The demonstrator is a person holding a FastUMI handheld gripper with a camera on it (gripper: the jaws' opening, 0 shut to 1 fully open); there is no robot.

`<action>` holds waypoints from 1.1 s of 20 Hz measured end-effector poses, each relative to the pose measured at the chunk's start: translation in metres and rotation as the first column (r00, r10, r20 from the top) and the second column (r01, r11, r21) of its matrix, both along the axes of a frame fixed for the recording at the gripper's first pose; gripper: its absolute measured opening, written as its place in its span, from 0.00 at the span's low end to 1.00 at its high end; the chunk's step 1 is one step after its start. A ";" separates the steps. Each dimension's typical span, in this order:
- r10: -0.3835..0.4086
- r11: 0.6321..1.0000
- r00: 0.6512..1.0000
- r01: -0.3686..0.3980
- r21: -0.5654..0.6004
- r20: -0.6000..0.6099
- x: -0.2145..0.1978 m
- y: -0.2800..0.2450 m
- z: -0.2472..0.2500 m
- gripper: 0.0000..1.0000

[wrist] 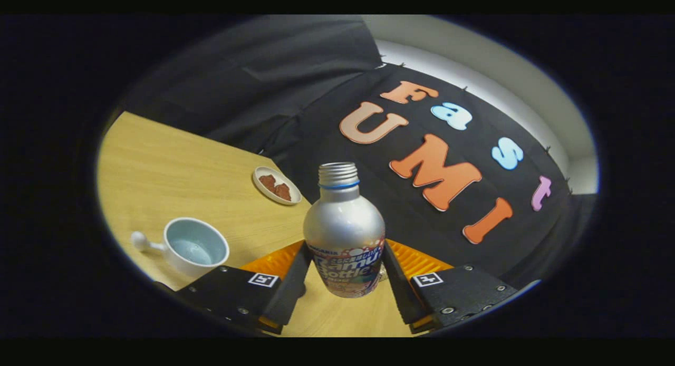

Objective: Take the bottle from table, then pour the juice into the cup, finally place the bottle on the coaster

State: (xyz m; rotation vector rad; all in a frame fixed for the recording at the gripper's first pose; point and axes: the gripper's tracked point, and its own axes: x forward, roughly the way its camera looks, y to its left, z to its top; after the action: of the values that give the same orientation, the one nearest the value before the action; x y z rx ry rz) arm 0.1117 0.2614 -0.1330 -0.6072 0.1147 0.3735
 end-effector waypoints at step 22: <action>-0.026 0.835 0.919 0.236 0.496 -0.393 0.030 -0.006 -0.079 0.78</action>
State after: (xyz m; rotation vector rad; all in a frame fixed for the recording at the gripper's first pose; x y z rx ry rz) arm 0.1421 0.2552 -0.2118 0.0401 0.4032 0.3602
